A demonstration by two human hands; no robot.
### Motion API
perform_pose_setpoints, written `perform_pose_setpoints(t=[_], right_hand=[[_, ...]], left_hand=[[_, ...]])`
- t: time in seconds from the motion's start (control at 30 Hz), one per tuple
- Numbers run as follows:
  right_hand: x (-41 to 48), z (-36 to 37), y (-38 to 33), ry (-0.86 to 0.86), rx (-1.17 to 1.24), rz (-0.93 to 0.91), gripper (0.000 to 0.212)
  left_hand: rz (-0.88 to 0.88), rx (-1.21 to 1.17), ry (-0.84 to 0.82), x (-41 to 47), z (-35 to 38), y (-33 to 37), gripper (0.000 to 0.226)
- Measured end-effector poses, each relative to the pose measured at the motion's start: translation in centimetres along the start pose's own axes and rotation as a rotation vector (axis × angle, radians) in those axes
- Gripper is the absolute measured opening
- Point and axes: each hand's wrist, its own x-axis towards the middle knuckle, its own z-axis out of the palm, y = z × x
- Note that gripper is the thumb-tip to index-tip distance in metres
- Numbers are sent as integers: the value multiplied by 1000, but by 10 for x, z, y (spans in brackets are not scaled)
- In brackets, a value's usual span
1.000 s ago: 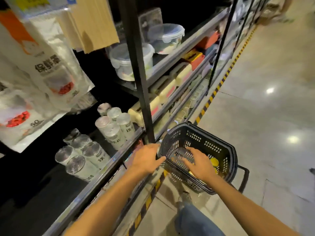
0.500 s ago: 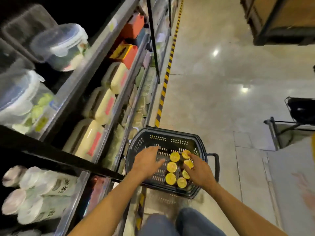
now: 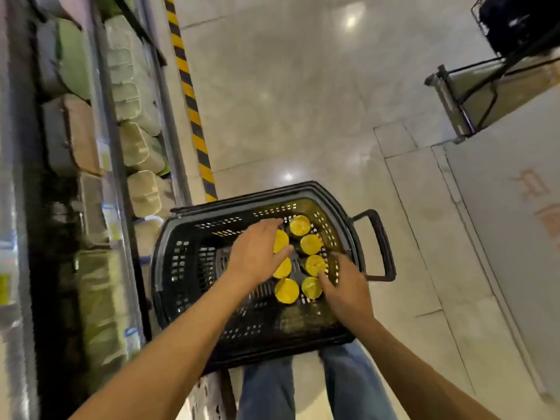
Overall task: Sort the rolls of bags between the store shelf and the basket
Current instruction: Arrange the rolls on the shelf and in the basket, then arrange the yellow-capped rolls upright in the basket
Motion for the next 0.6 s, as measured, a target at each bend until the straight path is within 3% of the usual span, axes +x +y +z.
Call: perform_pose_setpoints(t=[0.33, 0.6], right_hand=[[138, 161, 90, 143, 105, 196, 67], [180, 231, 126, 306, 142, 361, 75]], left_hand=[[79, -78, -44, 154, 176, -86, 62], [92, -70, -40, 206, 248, -101, 64]])
